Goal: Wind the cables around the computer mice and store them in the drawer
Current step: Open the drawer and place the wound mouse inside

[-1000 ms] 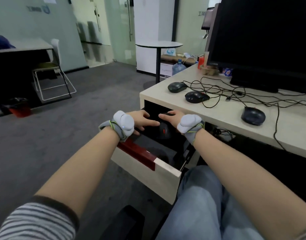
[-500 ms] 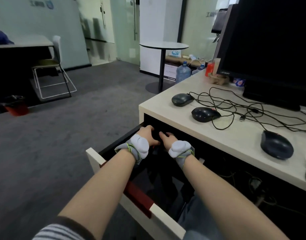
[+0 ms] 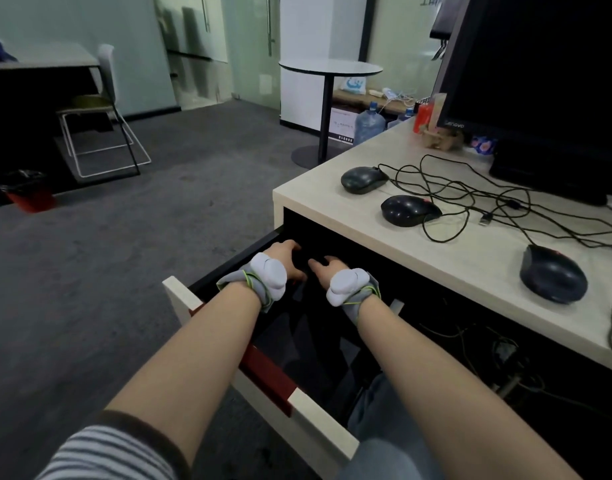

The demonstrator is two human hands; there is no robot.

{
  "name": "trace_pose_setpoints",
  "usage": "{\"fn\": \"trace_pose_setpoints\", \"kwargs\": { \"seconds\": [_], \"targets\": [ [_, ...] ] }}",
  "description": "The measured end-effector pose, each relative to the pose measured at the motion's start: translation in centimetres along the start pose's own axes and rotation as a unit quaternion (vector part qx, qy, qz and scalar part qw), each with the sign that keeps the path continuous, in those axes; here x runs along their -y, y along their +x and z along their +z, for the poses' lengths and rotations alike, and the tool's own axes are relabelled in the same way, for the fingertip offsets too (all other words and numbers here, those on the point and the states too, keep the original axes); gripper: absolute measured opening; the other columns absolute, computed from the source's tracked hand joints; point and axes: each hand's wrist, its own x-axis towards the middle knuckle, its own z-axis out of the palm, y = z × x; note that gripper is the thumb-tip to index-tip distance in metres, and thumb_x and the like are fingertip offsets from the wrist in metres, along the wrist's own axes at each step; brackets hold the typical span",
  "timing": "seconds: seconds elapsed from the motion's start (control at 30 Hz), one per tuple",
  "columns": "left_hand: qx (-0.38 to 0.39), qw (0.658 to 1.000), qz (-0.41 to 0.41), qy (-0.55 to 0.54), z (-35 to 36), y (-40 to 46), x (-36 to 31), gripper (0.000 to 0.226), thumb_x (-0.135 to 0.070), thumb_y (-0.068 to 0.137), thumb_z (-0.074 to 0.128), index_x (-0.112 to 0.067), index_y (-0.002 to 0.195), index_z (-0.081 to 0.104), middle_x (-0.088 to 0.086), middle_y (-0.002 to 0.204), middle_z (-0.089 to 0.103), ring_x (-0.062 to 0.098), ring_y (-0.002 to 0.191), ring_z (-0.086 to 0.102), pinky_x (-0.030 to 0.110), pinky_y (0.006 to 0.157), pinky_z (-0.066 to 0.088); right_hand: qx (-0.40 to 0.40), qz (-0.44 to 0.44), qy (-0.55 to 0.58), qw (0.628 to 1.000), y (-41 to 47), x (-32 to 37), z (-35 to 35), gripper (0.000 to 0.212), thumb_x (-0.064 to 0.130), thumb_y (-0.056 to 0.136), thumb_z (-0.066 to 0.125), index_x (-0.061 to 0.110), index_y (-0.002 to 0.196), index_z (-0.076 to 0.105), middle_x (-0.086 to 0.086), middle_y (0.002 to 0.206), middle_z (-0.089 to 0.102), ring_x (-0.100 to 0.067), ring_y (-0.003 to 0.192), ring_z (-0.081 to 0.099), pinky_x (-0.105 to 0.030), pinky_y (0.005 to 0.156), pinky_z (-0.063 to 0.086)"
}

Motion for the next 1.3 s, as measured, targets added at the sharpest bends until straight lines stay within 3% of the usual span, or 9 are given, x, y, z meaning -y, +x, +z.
{"fn": "trace_pose_setpoints", "kwargs": {
  "seconds": [0.37,0.6,0.77,0.93,1.0,1.07,1.17,1.23,1.3],
  "targets": [
    [-0.004,1.0,-0.005,-0.004,-0.1,-0.3,0.1,0.065,-0.02,0.082,0.065,-0.008,0.139,0.036,0.014,0.136,0.051,0.027,0.122,0.052,0.037,0.1,0.043,-0.072,-0.076,0.026,0.994,-0.2,-0.6,0.5,0.065,0.043,0.085,0.057,0.014,0.139,0.035,-0.016,0.144,0.035,-0.032,0.133,0.036,-0.031,0.105,0.031],
    [-0.035,0.999,-0.004,-0.028,-0.5,-0.8,0.7,0.044,-0.014,0.087,0.056,-0.009,0.13,0.05,0.014,0.127,0.059,0.027,0.116,0.055,0.031,0.094,0.042,-0.156,-0.229,-0.08,0.957,-1.6,-0.7,0.8,0.02,0.031,0.079,0.057,0.022,0.098,0.061,-0.005,0.113,0.049,-0.025,0.108,0.044,-0.033,0.09,0.038],
    [-0.001,0.999,-0.025,-0.04,-1.0,-1.1,0.6,0.044,-0.007,0.088,0.053,-0.009,0.132,0.05,0.015,0.127,0.06,0.03,0.115,0.057,0.034,0.096,0.044,-0.07,-0.237,-0.059,0.967,-2.3,-0.3,0.8,0.011,0.025,0.083,0.055,0.024,0.091,0.062,0.01,0.063,0.047,-0.013,0.07,0.052,-0.023,0.059,0.039],
    [0.018,0.981,-0.082,-0.175,-1.3,-1.1,0.9,0.04,0.004,0.09,0.048,-0.003,0.129,0.05,0.023,0.12,0.061,0.029,0.094,0.062,0.038,0.092,0.05,-0.023,-0.2,0.054,0.978,-3.1,0.1,0.7,0.004,0.019,0.082,0.063,0.018,0.085,0.061,0.004,0.063,0.056,-0.013,0.059,0.059,-0.024,0.063,0.048],
    [0.022,0.956,-0.12,-0.266,-1.5,-1.4,0.8,0.033,0.001,0.093,0.044,-0.001,0.125,0.053,0.024,0.112,0.062,0.029,0.08,0.062,0.04,0.081,0.054,0.019,-0.177,0.112,0.978,-3.7,0.4,1.1,0.007,0.015,0.083,0.063,0.014,0.088,0.058,0.002,0.063,0.055,-0.005,0.047,0.056,-0.017,0.05,0.045],
    [0.018,0.944,-0.139,-0.299,-1.8,-1.4,0.7,0.03,-0.007,0.093,0.046,0.004,0.118,0.056,0.024,0.116,0.063,0.03,0.082,0.063,0.042,0.085,0.055,0.073,-0.139,0.151,0.976,-4.2,1.0,1.3,0.012,0.013,0.085,0.063,0.009,0.095,0.058,0.001,0.067,0.053,-0.003,0.041,0.053,-0.014,0.038,0.04],
    [0.027,0.951,-0.153,-0.269,-1.9,-1.6,0.7,0.034,-0.022,0.091,0.05,0.005,0.11,0.061,0.021,0.108,0.065,0.025,0.086,0.057,0.041,0.095,0.05,0.208,-0.079,0.122,0.967,-4.7,2.1,1.7,0.016,0.013,0.092,0.052,0.012,0.108,0.055,-0.001,0.073,0.051,-0.013,0.058,0.052,-0.022,0.051,0.043],
    [0.041,0.963,-0.155,-0.217,-1.9,-2.2,0.5,0.033,-0.03,0.092,0.049,-0.001,0.104,0.061,0.015,0.098,0.06,0.025,0.081,0.051,0.032,0.081,0.046,0.195,-0.081,0.107,0.972,-5.0,2.2,2.0,0.017,0.005,0.091,0.051,0.011,0.106,0.055,-0.003,0.075,0.054,-0.017,0.066,0.054,-0.032,0.07,0.05],
    [0.059,0.969,-0.163,-0.179,-1.7,-2.6,0.6,0.044,-0.037,0.094,0.047,0.001,0.112,0.059,0.013,0.096,0.055,0.026,0.072,0.046,0.03,0.073,0.04,0.155,-0.08,0.096,0.98,-5.0,2.1,2.4,0.024,0.002,0.089,0.051,0.003,0.113,0.059,-0.003,0.072,0.056,-0.017,0.066,0.055,-0.031,0.072,0.051]
  ]
}}
